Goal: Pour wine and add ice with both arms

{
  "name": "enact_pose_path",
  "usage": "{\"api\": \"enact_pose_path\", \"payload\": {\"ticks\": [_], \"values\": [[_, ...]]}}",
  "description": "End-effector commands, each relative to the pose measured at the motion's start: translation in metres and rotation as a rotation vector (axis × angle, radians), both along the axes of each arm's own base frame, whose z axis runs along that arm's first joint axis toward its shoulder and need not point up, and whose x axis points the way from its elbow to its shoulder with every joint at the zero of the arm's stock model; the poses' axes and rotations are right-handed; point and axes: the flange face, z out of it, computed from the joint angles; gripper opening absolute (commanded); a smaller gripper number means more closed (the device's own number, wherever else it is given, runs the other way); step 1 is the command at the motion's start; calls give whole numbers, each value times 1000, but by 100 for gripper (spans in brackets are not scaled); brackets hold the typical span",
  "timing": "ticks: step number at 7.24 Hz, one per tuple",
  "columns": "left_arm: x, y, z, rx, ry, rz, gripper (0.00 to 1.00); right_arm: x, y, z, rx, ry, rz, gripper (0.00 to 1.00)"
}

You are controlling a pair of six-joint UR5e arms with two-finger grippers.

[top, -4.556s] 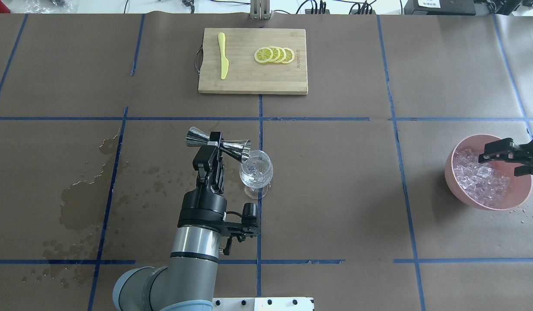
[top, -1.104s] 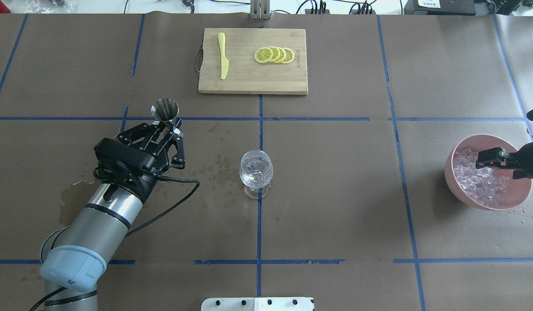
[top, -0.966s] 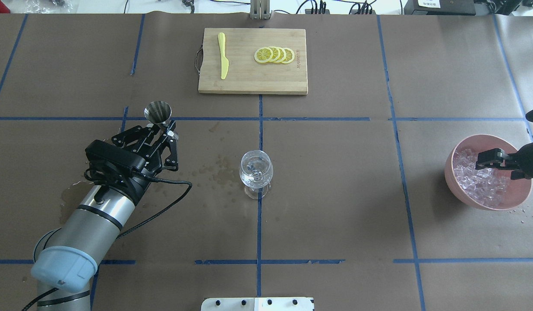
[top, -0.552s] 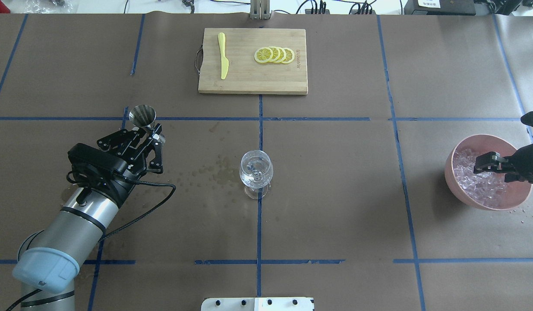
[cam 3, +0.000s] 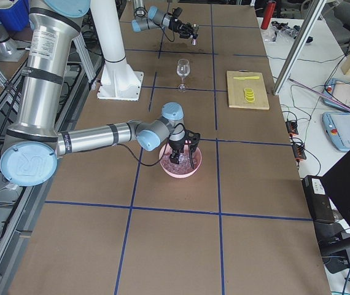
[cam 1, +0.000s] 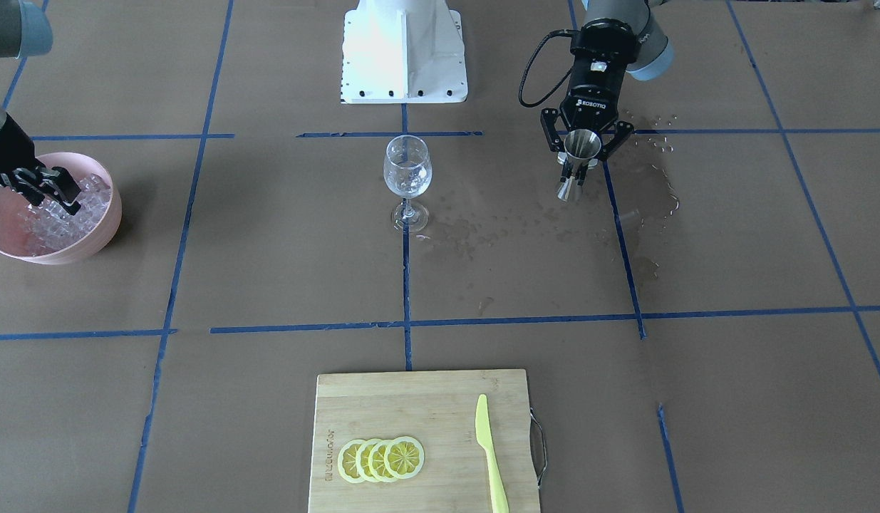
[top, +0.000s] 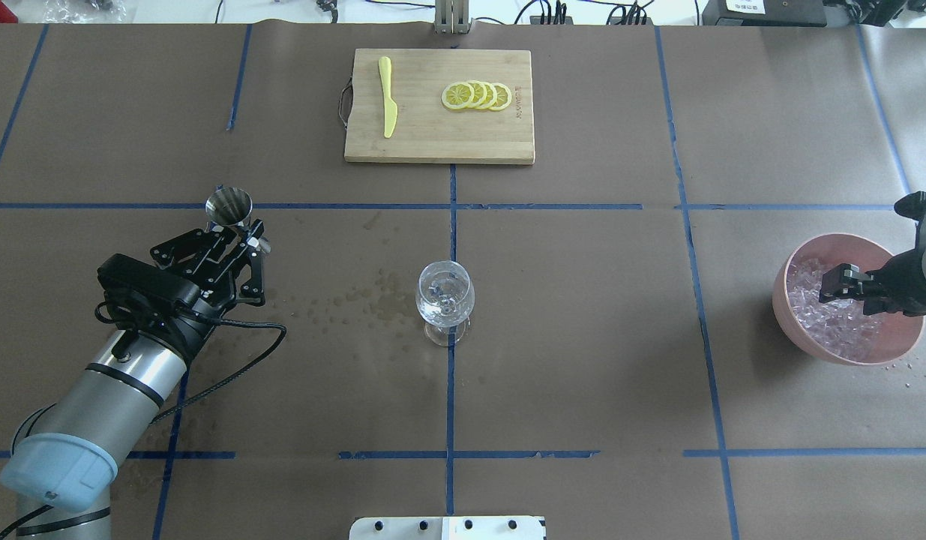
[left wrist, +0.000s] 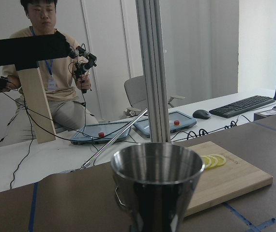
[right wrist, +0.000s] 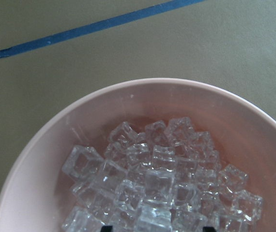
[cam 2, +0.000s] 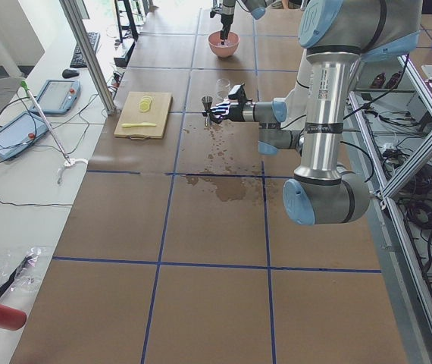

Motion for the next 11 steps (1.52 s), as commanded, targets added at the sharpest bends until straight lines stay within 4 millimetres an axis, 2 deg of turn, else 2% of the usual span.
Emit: {"api": "enact_pose_path", "payload": {"ticks": [1,2,4,6,8,10,11], "values": [[-6,2,17,-5,-22,1,0,0,0,0,-1,2,-1,53],[-9,2,28,-3,-14,1,0,0,0,2,-4,5,-3,42],[-9,2,34,-8,-23,1,0,-1,0,1,-6,2,-10,16],[-9,3,47,-31,-15,2,0,1,2,-5,-2,-15,-18,0],[-2,2,58,-55,3,3,0,8,4,-16,11,-25,-9,0],[2,3,64,-85,51,6,0,29,0,-33,5,-58,22,0],[2,3,70,-104,74,3,0,49,-5,-45,1,-93,53,0]]}}
